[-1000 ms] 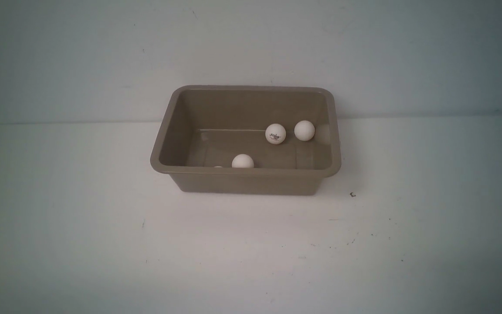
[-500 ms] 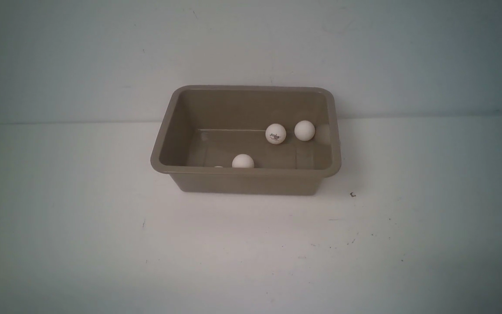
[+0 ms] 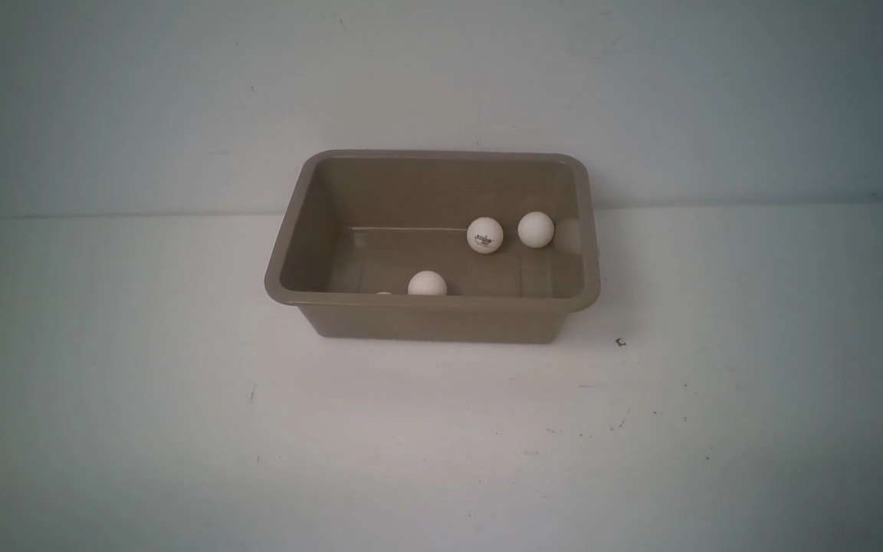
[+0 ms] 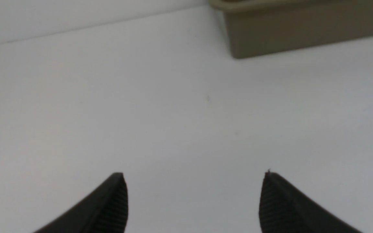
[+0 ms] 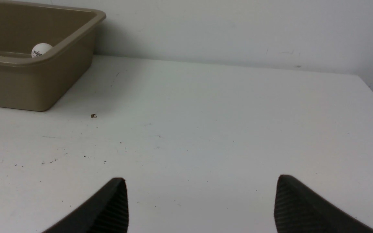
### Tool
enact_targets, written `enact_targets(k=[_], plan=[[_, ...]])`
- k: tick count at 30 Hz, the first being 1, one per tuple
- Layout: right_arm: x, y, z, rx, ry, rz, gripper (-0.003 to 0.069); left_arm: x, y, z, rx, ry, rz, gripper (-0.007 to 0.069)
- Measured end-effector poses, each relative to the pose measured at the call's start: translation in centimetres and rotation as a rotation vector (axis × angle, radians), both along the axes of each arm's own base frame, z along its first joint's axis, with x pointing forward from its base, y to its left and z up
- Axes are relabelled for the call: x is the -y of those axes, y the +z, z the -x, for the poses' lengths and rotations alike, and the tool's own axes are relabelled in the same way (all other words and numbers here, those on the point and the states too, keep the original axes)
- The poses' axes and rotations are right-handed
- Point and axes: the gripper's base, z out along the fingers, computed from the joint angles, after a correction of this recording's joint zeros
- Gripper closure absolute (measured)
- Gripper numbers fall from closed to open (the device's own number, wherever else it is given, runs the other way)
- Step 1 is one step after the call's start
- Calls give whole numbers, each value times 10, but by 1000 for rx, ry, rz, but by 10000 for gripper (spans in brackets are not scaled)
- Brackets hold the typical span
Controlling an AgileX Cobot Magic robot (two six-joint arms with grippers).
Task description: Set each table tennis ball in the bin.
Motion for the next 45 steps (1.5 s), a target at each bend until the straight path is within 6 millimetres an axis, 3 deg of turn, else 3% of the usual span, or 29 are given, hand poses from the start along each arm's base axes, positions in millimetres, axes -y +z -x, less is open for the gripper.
enact_targets(k=[7,15,21,29,45], plan=[[0,0,0,0,1,4,110,8,3,1,-6,-35,189,132],[0,0,0,0,1,5,110,9,-10,2,-24,-115,-14,132],[0,0,0,0,1,6,110,-1,-10,-2,10,-24,-112,132],[0,0,0,0,1,7,110,-13,-11,-3,-6,120,-98,132],[0,0,0,0,1,7,110,-14,-11,-3,-6,127,-105,132]])
